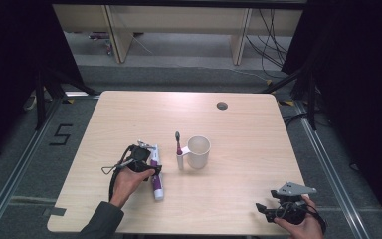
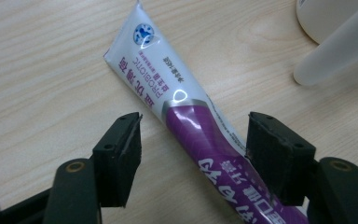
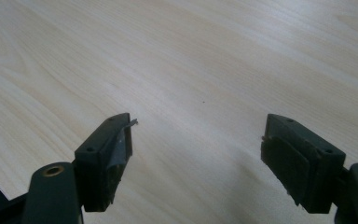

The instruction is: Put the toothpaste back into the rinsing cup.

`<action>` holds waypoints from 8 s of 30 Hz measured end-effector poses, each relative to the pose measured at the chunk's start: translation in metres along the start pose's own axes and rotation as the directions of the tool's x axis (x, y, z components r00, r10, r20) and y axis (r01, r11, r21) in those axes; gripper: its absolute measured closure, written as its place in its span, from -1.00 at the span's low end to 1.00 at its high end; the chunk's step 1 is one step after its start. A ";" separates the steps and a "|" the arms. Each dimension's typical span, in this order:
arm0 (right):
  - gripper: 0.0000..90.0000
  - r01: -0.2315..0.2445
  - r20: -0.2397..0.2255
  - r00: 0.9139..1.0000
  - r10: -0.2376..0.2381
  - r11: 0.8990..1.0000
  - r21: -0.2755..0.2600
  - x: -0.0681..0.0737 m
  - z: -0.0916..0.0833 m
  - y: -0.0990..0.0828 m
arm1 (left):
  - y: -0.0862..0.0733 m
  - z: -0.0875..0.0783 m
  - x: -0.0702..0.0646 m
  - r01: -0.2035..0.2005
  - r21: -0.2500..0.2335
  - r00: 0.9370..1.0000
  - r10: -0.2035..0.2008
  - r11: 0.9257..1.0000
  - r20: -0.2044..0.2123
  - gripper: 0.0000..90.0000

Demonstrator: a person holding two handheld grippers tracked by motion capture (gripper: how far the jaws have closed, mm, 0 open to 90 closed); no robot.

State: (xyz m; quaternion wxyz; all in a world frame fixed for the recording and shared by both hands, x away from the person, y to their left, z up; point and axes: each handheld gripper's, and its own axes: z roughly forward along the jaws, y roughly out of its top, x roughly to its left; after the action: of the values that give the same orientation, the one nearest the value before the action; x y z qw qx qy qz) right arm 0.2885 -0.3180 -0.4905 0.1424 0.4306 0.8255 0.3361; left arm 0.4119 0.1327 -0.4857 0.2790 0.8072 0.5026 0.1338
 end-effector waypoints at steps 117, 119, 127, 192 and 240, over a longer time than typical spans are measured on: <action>-0.42 -0.025 -0.017 1.000 0.025 1.000 0.013 0.000 0.000 0.000 | -0.010 -0.034 -0.006 -0.386 0.197 0.923 0.373 0.901 0.098 0.70; -0.42 -0.013 -0.006 1.000 0.013 1.000 0.013 0.001 0.000 -0.001 | -0.013 -0.041 -0.006 -0.373 0.151 0.927 0.361 0.915 0.103 0.70; -0.42 -0.026 -0.009 1.000 0.026 1.000 0.008 0.001 0.000 0.000 | -0.022 -0.056 -0.014 -0.379 0.025 0.922 0.375 0.925 0.098 0.70; -0.42 -0.028 -0.034 0.999 0.029 1.000 0.009 0.000 0.001 -0.001 | 0.086 -0.034 -0.138 -0.165 -0.583 0.955 0.276 0.796 0.106 0.70; -0.41 -0.010 -0.033 0.999 0.011 1.000 0.016 0.000 0.002 -0.002 | 0.085 0.016 -0.130 -0.201 -0.578 0.974 0.223 0.791 -0.034 0.69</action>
State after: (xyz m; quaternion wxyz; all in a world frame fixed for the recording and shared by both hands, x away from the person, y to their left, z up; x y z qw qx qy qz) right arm 0.2885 -0.3173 -0.4932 0.1235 0.4304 0.8280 0.3375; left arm 0.4229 -0.0160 -0.4410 0.5031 0.7376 0.3394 0.2960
